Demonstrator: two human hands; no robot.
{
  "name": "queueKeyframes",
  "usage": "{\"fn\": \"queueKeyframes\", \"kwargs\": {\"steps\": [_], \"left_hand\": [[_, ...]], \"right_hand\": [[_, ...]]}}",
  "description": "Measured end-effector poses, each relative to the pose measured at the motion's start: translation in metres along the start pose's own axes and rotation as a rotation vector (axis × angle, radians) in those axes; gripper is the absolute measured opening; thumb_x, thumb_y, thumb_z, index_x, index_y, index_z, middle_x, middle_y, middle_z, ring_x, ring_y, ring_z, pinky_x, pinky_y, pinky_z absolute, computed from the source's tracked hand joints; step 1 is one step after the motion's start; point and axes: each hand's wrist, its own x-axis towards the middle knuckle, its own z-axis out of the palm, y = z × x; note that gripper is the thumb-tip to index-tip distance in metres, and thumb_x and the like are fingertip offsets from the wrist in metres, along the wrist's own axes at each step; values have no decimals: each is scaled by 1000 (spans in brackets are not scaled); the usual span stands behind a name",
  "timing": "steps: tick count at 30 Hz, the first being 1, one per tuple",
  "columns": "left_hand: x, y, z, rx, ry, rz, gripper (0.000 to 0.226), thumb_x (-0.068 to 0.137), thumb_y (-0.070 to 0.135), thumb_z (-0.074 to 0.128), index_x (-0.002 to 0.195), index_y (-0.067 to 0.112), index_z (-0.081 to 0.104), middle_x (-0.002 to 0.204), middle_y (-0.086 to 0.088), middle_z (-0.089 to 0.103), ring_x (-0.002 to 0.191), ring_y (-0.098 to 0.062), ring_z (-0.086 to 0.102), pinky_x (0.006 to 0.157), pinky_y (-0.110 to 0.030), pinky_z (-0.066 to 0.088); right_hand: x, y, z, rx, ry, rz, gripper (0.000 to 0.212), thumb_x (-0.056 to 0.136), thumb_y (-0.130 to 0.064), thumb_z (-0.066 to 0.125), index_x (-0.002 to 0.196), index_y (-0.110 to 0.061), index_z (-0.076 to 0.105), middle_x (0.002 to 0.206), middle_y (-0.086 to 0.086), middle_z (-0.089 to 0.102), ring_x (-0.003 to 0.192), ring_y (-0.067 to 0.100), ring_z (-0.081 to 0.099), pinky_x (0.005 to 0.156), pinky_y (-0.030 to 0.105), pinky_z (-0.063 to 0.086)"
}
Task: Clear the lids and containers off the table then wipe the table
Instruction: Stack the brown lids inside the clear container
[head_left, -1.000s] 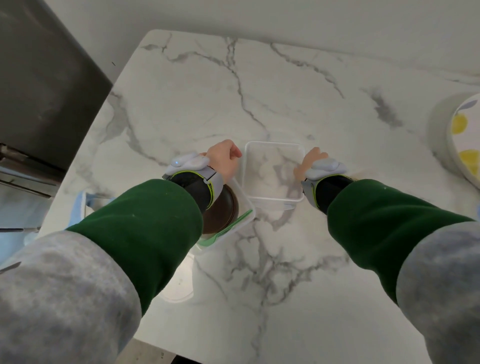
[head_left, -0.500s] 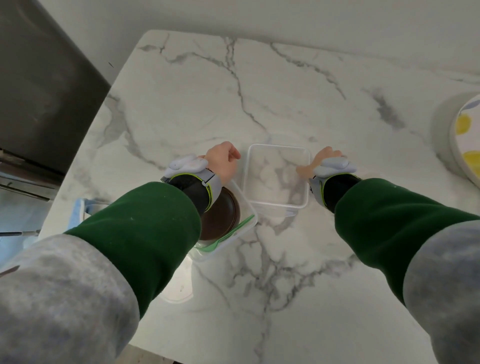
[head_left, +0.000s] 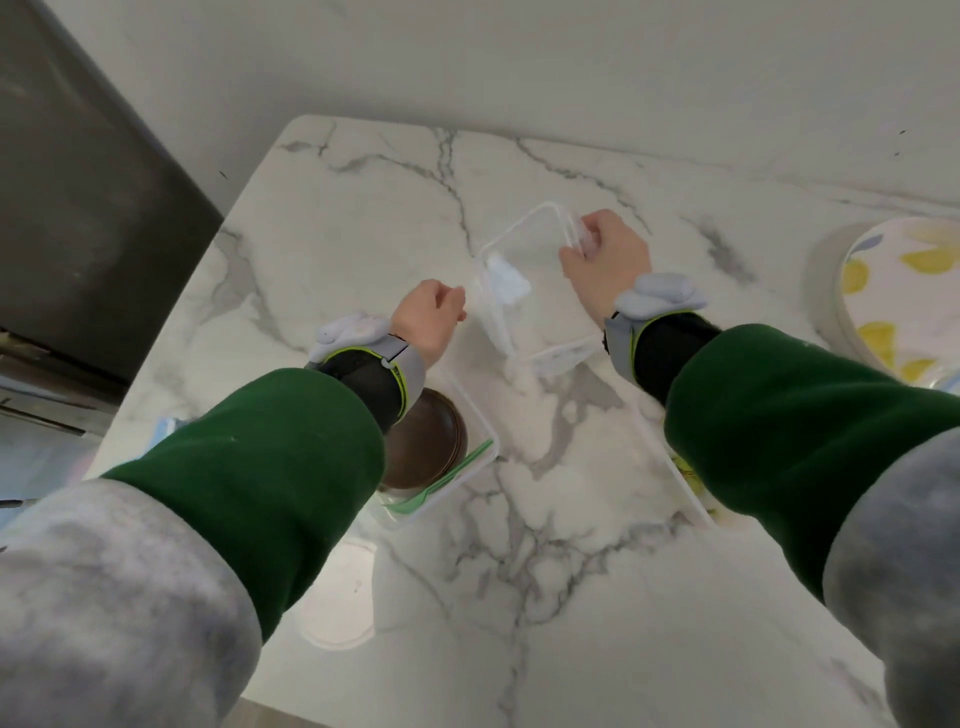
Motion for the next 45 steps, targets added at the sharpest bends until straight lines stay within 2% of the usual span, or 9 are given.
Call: {"fn": "queueKeyframes", "kwargs": {"steps": [4, 8, 14, 19, 26, 31, 37, 41, 45], "left_hand": [[-12, 23, -16, -504, 3, -187, 52, 100, 47, 30, 104, -1, 50, 92, -17, 59, 74, -30, 61, 67, -33, 54], [-22, 23, -35, -787, -34, -363, 70, 92, 62, 35, 114, -4, 45, 106, -24, 59, 86, -40, 66, 78, -44, 58], [-49, 12, -42, -800, 46, -297, 11, 94, -3, 44, 105, -4, 44, 83, -20, 56, 50, -27, 65, 45, -32, 57], [-69, -25, -59, -739, 51, -255, 35, 97, -3, 41, 132, 3, 35, 123, -19, 63, 60, -24, 71, 42, -24, 53], [-88, -57, -84, -591, -27, -253, 33, 97, 5, 48, 130, 9, 45, 99, -10, 72, 56, -21, 73, 42, -19, 50], [-75, -77, -88, -506, 126, -285, 13, 92, 8, 57, 104, 12, 54, 81, -8, 68, 41, -13, 67, 47, -20, 53], [-48, -111, -90, -181, 234, -403, 22, 77, 26, 77, 79, 10, 63, 37, 4, 60, 59, -18, 65, 76, -27, 57], [-39, -122, -82, -147, 260, -394, 24, 74, 23, 79, 77, 12, 58, 76, -13, 64, 88, -32, 71, 89, -43, 56], [-34, -125, -76, -50, 246, -383, 22, 74, 25, 78, 74, 14, 59, 62, -2, 55, 63, -21, 57, 83, -45, 59]], "right_hand": [[-22, -26, 4, -137, -81, -230, 19, 85, -32, 53, 103, -26, 55, 79, -16, 53, 71, 10, 54, 57, 22, 37], [-44, -45, -1, -387, -170, -558, 27, 93, -22, 51, 118, -16, 57, 112, 4, 60, 97, 28, 59, 81, 36, 44], [-77, -63, 13, -617, -403, -903, 33, 94, -33, 50, 122, -17, 57, 111, 6, 56, 103, 24, 54, 87, 31, 31], [-85, -44, 18, -272, -391, -629, 41, 90, -52, 46, 114, -22, 61, 116, 0, 54, 112, 19, 48, 97, 35, 32], [-67, -42, 51, -220, -499, 0, 48, 101, -30, 34, 146, -15, 30, 148, 11, 35, 132, 30, 40, 108, 36, 34], [-74, -43, 67, -93, -497, 176, 36, 93, -22, 47, 124, -5, 53, 113, 17, 64, 69, 21, 62, 52, 12, 44], [-81, -29, 84, -234, -514, 293, 26, 83, -35, 59, 68, -17, 47, 66, 0, 53, 69, 25, 54, 62, 28, 42], [-79, -22, 90, -328, -523, 299, 27, 77, -47, 57, 79, -21, 48, 89, 5, 62, 85, 28, 61, 84, 39, 51], [-76, -22, 85, -363, -532, 302, 30, 80, -46, 55, 85, -17, 50, 90, 9, 64, 89, 31, 64, 89, 43, 51]]}}
